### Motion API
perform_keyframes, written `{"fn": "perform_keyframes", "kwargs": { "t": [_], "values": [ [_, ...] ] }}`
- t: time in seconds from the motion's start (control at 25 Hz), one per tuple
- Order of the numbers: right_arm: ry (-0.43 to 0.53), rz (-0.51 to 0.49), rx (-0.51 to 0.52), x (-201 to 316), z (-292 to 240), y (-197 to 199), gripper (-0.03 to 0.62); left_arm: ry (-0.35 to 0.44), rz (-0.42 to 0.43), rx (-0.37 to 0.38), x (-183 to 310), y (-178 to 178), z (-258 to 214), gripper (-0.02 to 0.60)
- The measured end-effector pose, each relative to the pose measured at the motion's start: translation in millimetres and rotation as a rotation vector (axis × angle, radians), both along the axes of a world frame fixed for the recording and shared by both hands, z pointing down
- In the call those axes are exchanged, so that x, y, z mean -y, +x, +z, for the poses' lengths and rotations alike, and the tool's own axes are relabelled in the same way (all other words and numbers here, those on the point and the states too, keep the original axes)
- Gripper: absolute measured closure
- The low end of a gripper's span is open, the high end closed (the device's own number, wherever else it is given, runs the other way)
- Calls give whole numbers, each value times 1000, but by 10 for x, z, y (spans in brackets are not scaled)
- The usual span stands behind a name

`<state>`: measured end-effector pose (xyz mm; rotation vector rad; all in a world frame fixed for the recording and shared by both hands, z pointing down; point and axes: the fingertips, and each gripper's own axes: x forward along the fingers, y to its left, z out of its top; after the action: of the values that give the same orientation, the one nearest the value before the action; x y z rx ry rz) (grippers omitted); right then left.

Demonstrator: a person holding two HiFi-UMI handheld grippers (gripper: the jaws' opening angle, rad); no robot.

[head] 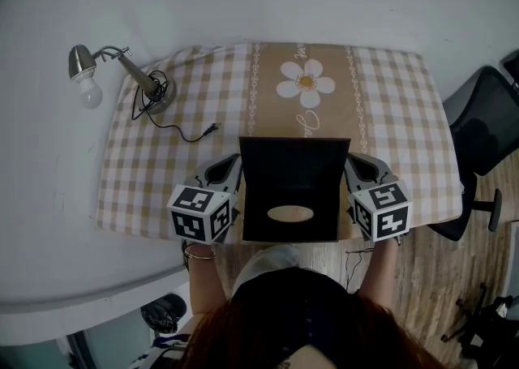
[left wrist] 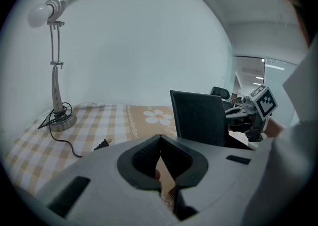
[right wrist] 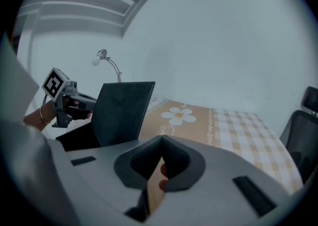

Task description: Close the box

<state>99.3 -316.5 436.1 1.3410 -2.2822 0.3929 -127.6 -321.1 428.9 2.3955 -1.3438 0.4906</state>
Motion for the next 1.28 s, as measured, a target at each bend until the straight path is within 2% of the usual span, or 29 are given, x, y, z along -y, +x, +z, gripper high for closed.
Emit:
{"fn": "perform_keyframes", "kwargs": {
  "t": [1.28],
  "values": [
    [52, 180, 16, -299, -91, 80, 577, 70, -39, -15, -312, -11, -110, 555]
  ]
}}
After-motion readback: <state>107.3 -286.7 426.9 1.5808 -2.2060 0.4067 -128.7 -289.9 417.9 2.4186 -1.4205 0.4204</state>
